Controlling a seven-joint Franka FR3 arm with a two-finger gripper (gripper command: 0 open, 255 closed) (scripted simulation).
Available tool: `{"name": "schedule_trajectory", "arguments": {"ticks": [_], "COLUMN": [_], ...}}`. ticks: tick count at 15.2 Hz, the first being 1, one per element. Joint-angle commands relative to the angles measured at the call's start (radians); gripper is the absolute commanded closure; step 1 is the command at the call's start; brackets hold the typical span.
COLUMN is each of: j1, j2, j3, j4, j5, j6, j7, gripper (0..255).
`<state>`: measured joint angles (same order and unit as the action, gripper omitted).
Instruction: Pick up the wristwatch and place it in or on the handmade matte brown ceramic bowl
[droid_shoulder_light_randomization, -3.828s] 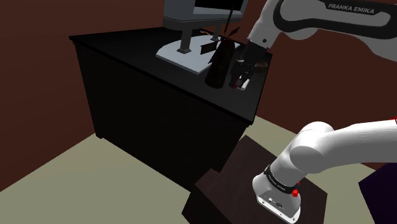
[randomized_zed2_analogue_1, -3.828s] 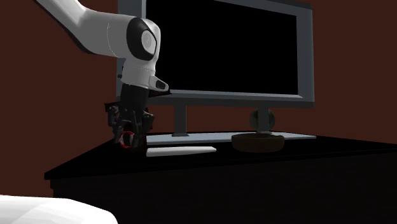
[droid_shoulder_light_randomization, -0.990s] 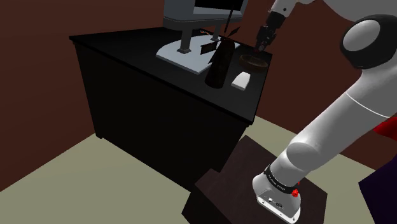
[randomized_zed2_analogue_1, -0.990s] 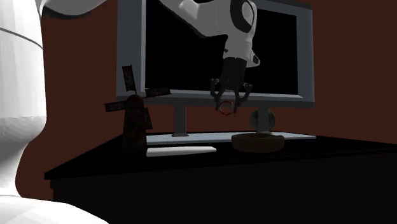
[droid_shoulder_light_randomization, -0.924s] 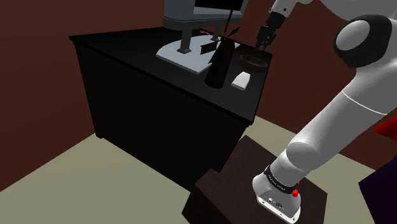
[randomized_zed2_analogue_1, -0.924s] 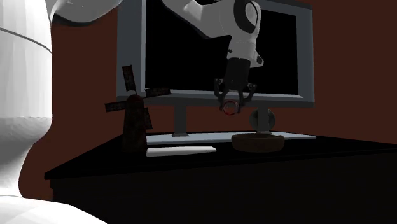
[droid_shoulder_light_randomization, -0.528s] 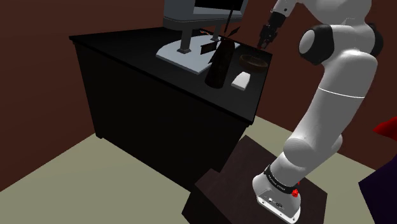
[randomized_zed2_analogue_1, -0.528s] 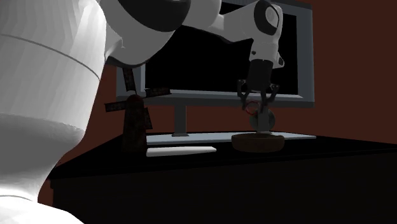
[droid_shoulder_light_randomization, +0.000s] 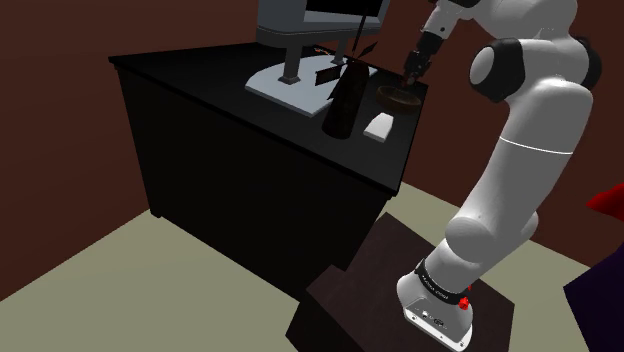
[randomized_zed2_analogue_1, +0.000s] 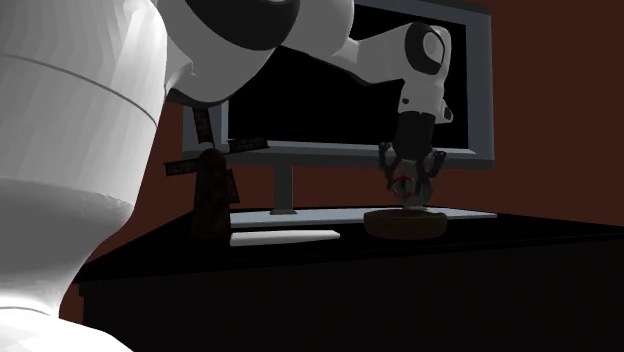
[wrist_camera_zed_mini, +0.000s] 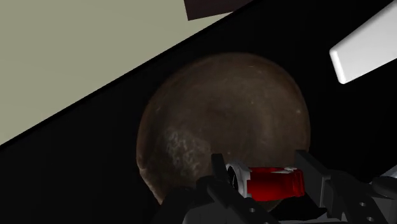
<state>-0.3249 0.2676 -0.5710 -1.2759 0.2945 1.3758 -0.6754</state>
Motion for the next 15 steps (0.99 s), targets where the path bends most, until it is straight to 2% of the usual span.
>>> {"name": "schedule_trajectory", "arguments": {"ticks": [1, 5, 13, 14, 15], "j1": [0.011, 0.025, 0.025, 0.025, 0.025], "j2": [-0.017, -0.035, -0.035, -0.035, -0.035], "j3": [0.001, 0.002, 0.002, 0.002, 0.002], "j4": [-0.052, -0.130, -0.130, -0.130, -0.130], "j5": [-0.010, -0.021, -0.021, -0.021, -0.021], "j6": [0.038, 0.099, 0.099, 0.099, 0.099], "j7": [-0.002, -0.006, -0.006, -0.006, -0.006], "gripper": [255, 255, 255, 0, 0]}}
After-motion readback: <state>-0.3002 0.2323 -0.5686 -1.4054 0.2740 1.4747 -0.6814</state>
